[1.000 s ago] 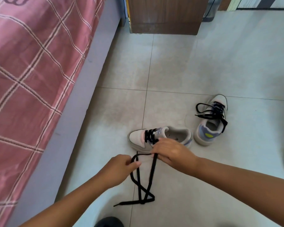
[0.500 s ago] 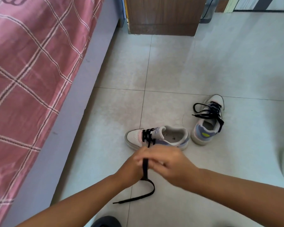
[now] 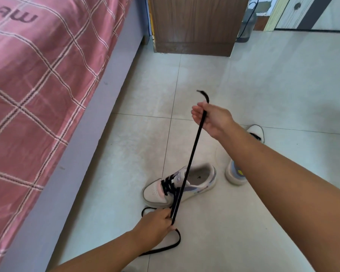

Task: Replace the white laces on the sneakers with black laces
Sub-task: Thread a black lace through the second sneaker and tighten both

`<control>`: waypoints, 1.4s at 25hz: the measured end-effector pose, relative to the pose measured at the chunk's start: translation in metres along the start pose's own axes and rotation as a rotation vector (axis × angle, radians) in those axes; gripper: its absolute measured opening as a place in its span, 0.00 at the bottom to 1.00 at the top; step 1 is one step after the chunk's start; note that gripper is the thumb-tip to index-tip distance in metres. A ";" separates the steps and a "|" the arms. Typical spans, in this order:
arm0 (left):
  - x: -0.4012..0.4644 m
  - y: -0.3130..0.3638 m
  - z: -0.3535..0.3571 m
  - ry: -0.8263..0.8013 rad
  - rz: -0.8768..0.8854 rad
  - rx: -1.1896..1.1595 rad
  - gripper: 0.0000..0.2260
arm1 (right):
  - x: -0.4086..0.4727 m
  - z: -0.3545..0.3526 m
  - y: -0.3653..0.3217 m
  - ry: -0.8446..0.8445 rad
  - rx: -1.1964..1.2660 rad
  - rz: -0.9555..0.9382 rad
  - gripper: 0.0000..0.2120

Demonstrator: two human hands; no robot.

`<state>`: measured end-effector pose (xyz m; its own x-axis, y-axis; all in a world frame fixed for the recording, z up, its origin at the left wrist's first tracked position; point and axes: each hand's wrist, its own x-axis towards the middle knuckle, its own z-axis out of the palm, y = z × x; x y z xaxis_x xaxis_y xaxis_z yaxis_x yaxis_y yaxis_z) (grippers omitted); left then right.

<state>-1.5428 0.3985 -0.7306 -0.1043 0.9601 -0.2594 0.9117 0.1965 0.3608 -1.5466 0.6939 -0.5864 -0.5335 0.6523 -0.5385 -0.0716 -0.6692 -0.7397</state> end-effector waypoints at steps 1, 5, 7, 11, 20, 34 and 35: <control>0.001 -0.001 0.003 0.010 0.020 0.043 0.20 | 0.004 0.001 -0.007 0.004 0.013 -0.013 0.09; 0.001 -0.005 0.017 0.061 0.073 0.024 0.20 | 0.017 -0.001 -0.038 0.065 0.093 -0.083 0.11; 0.003 -0.003 0.014 0.044 0.113 0.033 0.20 | 0.022 -0.010 -0.054 0.150 0.115 -0.124 0.09; 0.006 0.006 -0.009 0.059 0.177 0.064 0.19 | 0.017 -0.026 -0.081 0.158 -0.081 -0.120 0.10; 0.040 -0.021 -0.072 0.293 -0.304 -0.480 0.14 | -0.119 -0.059 0.100 -0.293 -0.790 0.322 0.07; 0.110 -0.014 -0.137 0.023 0.029 -0.309 0.09 | -0.101 -0.071 0.107 -0.094 -0.931 -0.067 0.10; 0.108 -0.014 -0.143 0.056 -0.020 -0.395 0.11 | -0.098 -0.069 0.099 -0.098 -0.944 -0.120 0.10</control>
<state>-1.6234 0.5283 -0.6361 -0.1515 0.9626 -0.2245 0.6874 0.2658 0.6759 -1.4429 0.5884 -0.6343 -0.6380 0.6367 -0.4331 0.5560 -0.0082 -0.8311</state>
